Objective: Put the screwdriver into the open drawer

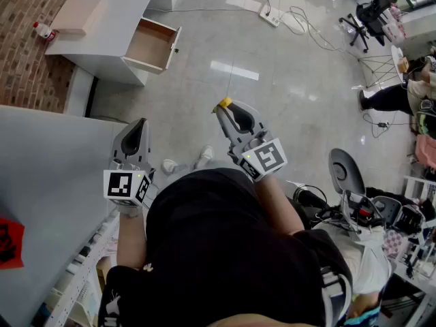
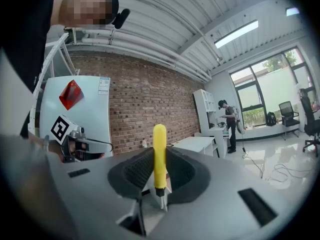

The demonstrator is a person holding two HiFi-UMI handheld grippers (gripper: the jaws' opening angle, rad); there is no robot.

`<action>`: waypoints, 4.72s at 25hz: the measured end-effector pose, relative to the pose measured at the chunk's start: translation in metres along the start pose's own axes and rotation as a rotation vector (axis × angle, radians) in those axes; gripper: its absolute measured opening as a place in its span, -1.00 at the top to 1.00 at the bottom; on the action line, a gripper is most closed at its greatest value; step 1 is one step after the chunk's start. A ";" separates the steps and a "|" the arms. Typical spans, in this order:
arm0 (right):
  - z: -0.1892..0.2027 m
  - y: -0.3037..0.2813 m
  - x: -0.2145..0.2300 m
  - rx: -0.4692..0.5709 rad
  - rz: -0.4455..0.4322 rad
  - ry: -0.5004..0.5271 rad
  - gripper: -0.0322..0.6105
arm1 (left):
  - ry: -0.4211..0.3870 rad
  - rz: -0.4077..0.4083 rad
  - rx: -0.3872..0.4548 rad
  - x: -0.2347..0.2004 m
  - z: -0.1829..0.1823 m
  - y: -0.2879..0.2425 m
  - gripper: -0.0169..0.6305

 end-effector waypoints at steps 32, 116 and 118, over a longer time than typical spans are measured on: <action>0.011 -0.001 0.101 0.018 -0.079 -0.060 0.66 | -0.059 -0.044 -0.071 0.038 -0.002 -0.096 0.94; 0.325 -0.566 0.107 -0.858 -0.750 0.082 0.66 | 0.419 -0.654 -0.345 -0.323 0.060 -0.193 0.94; 0.340 -0.566 0.106 -0.890 -0.768 0.103 0.66 | 0.436 -0.684 -0.346 -0.322 0.064 -0.190 0.94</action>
Point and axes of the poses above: the fingertips, and each gripper's own axes: y backward along the fingers, x to its right, z out of its underside, the point moved 3 cm from there along y, backward along the fingers, and after that the axes turned 1 degree about y, right-handed, at the moved point
